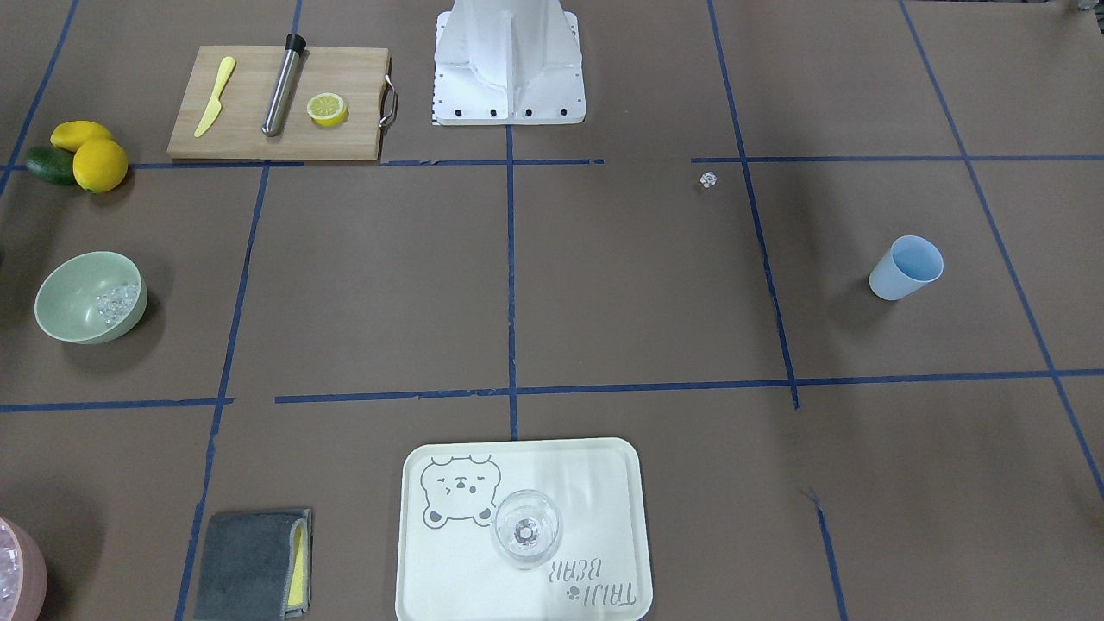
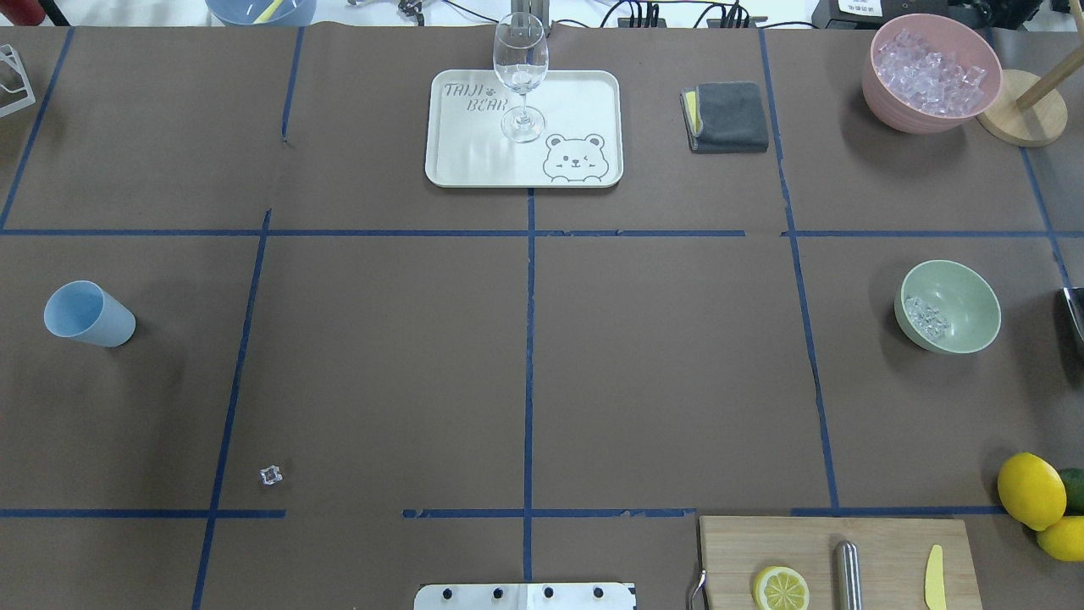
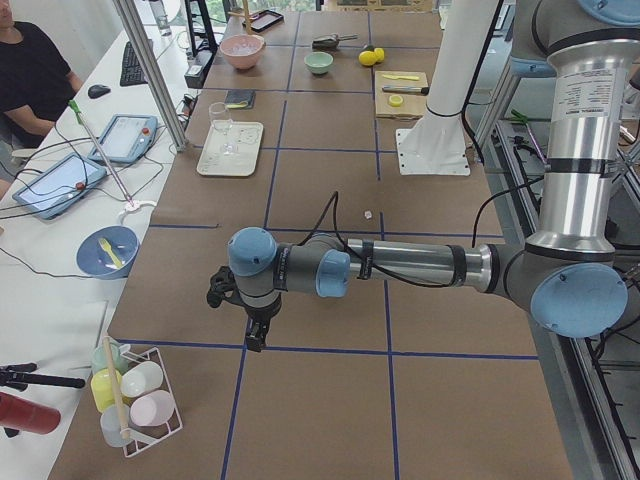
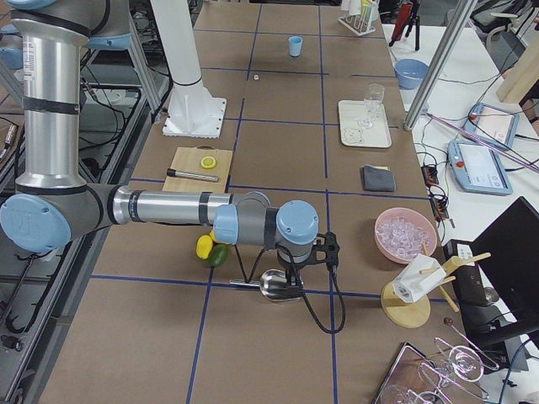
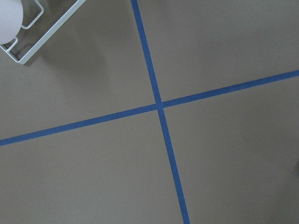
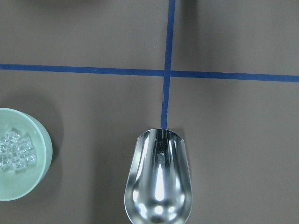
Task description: Pour ice into bowl
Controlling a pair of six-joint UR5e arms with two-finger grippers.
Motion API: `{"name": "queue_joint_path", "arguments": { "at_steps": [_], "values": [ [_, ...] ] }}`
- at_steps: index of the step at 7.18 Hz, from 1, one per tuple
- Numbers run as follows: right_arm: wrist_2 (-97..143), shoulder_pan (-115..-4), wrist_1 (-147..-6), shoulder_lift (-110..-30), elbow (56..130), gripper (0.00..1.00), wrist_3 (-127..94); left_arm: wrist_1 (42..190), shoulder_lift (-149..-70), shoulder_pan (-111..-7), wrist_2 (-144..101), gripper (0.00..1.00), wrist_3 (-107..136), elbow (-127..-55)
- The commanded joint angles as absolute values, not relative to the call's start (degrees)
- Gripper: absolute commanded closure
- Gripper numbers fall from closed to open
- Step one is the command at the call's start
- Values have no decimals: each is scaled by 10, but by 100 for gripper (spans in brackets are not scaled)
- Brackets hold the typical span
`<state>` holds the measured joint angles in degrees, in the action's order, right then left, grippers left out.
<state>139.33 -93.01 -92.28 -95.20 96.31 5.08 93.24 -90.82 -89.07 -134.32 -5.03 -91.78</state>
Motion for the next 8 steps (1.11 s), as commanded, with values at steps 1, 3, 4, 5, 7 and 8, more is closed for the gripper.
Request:
{"name": "queue_joint_path", "arguments": {
  "at_steps": [1, 3, 4, 5, 7, 8],
  "values": [
    [1394, -935, -923, -953, 962, 0, 50, 933, -908, -899, -1344, 0, 22, -918],
    [1394, -936, -923, -953, 954, 0, 50, 933, -907, -900, -1343, 0, 24, -918],
    [1394, -941, -923, -954, 953, 0, 50, 933, -907, -900, -1343, 0, 24, -918],
    [1394, -943, -923, -954, 953, 0, 50, 933, -907, -900, -1343, 0, 24, -918],
    [1391, -943, -922, -954, 954, 0, 52, 933, -907, -900, -1343, 0, 23, -918],
    [1390, -943, -920, -954, 957, 0, 53, 933, -907, -900, -1343, 0, 23, -918]
  ]
}}
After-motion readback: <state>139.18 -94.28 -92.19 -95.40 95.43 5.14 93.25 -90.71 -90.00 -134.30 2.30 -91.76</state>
